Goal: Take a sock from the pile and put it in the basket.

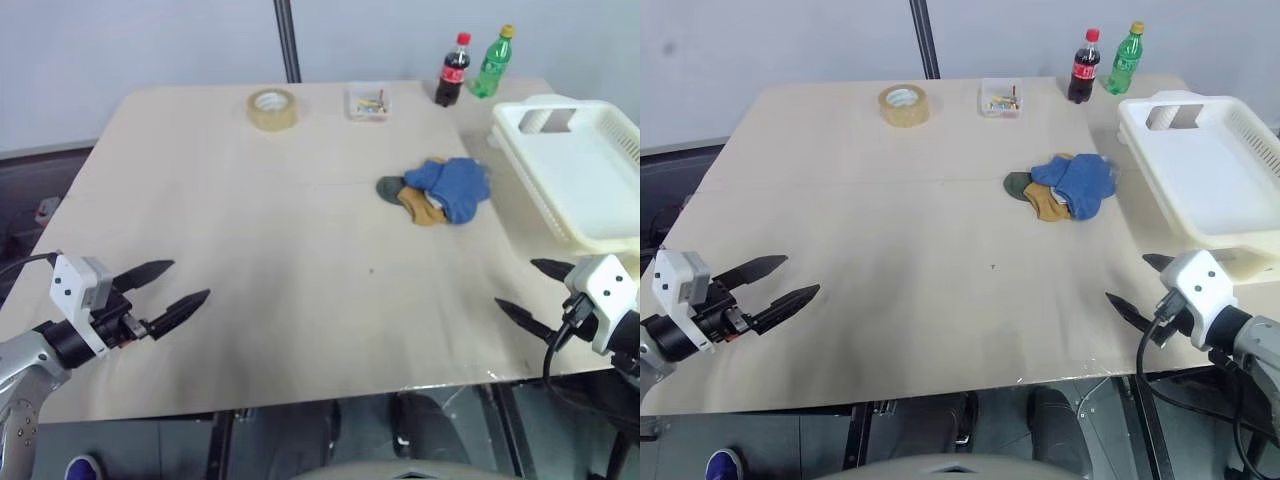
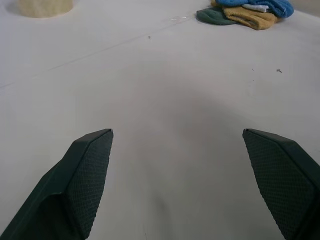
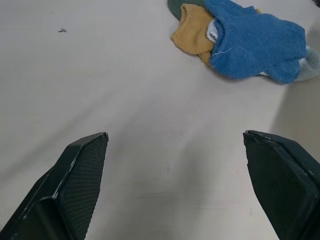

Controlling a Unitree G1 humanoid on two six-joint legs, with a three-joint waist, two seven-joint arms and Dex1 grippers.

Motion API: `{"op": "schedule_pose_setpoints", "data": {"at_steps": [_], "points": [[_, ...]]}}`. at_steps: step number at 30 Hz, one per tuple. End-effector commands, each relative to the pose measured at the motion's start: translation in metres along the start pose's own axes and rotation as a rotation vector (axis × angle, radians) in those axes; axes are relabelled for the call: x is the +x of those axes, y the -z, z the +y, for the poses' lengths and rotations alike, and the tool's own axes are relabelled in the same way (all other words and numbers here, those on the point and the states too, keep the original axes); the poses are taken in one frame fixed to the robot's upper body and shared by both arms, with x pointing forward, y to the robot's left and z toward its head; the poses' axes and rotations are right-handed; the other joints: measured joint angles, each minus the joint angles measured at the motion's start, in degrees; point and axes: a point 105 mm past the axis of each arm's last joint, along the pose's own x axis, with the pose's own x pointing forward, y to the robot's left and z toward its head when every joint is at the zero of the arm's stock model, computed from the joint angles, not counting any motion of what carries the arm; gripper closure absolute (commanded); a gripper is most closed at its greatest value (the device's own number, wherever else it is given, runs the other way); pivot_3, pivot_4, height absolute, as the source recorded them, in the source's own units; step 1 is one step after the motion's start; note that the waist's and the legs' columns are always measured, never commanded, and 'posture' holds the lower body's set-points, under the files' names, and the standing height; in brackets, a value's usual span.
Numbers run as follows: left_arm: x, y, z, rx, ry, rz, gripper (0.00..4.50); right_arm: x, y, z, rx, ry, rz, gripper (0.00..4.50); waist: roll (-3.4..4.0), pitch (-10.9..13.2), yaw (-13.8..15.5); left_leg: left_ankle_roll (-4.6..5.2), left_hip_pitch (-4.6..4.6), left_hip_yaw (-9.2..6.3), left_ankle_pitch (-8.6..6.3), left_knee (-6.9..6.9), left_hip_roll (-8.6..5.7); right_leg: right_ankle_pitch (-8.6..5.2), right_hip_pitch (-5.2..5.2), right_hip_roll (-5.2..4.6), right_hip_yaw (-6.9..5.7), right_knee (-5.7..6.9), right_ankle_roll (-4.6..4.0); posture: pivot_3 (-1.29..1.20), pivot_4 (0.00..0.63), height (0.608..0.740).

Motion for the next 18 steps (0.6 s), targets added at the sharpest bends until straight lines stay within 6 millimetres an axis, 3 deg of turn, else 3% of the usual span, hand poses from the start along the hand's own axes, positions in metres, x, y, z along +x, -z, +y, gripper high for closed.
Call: {"op": "schedule_pose_setpoints", "data": {"at_steps": [1,10,14,18], "points": [[0.003,-0.014,-0.003,0.029,0.023,-0.032,0.07,0.001,-0.013,-0.003,-0.048,0.016,-0.026,0.00,0.00,0.0,0.0,0.00,0.00,0.00,0.00,0.00,0.00,0.00,0.00,0.00,0.00,0.00,0.00,0.00,0.150,0.740],[0.015,-0.025,-0.018,0.012,0.100,-0.073,0.07,0.021,-0.015,0.000,-0.004,0.012,-0.033,0.00,0.00,0.0,0.0,0.04,-0.02,0.02,0.03,-0.04,-0.01,0.01,-0.05,0.02,0.00,0.00,-0.01,0.00,0.150,0.740],[0.027,-0.033,-0.033,0.057,0.190,-0.105,0.07,0.052,-0.019,-0.015,0.000,0.090,-0.046,0.00,-0.05,0.0,-0.1,0.02,0.00,0.06,0.02,-0.02,0.00,0.01,-0.04,0.02,0.02,0.01,-0.01,0.00,0.150,0.740],[0.045,-0.050,-0.052,0.090,0.299,-0.188,0.07,0.096,-0.029,-0.031,0.046,0.184,-0.104,0.00,-0.04,0.0,-0.3,0.04,0.05,0.16,0.03,0.02,-0.01,0.05,-0.05,0.04,-0.07,0.06,-0.06,0.00,0.150,0.740]]}}
